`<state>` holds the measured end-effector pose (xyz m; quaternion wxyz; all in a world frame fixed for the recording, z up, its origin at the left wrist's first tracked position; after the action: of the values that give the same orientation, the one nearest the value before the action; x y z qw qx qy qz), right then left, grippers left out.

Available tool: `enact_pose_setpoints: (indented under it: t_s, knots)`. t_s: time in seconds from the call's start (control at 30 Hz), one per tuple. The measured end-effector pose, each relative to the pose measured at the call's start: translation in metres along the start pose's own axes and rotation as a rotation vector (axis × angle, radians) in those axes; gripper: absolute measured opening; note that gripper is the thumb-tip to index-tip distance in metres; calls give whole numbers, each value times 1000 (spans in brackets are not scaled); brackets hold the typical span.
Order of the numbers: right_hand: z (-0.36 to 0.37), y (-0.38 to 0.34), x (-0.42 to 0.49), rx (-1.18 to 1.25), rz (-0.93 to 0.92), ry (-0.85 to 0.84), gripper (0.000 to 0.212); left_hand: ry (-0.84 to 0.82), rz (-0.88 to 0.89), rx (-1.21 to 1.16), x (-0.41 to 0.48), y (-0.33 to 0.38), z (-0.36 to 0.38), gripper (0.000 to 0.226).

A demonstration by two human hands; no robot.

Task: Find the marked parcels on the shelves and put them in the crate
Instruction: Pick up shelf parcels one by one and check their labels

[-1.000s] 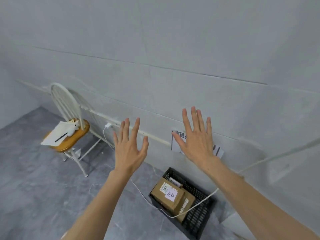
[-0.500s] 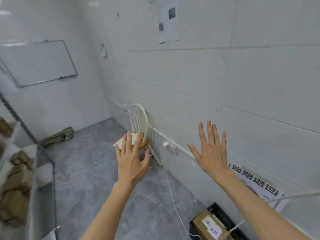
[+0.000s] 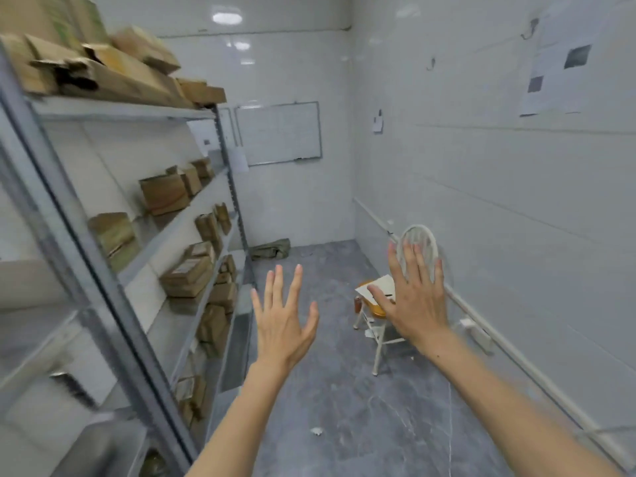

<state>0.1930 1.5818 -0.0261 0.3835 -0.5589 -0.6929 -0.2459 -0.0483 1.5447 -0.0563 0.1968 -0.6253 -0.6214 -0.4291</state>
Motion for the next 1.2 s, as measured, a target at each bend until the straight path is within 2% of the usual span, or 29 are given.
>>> enact_pose_setpoints:
  t_s: [0.37,0.47,0.63,1.0,1.2]
  knots:
    - [27,-249,2,388,-326,9,82,182,-198,324,-34,-126,-152,74]
    - [24,-288,-1,458,-379,9,82,198,-249,410,-49,-148,-184,74]
    - [11,-345,-13,624,-505,-31,81,270,-434,572,-88,-167,-250,74]
    - [-60,-412,-95,1027,-698,-121,85,379,-757,909,-210,-103,-355,73]
    - [-157,-463,-193,1254,-891,-221,85,434,-902,1138,-310,-37,-447,73]
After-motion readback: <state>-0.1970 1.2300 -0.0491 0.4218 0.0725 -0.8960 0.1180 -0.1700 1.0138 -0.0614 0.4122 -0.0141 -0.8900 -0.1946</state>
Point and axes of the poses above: each hand's wrist, its own x-axis towards the middle knuckle, its own z-axis out of the palm, y = z × x, the point moved 9 cm from there along x, towards the middle knuckle, and after that the axes turned 11 degrees about y, right-handed, at the moved point
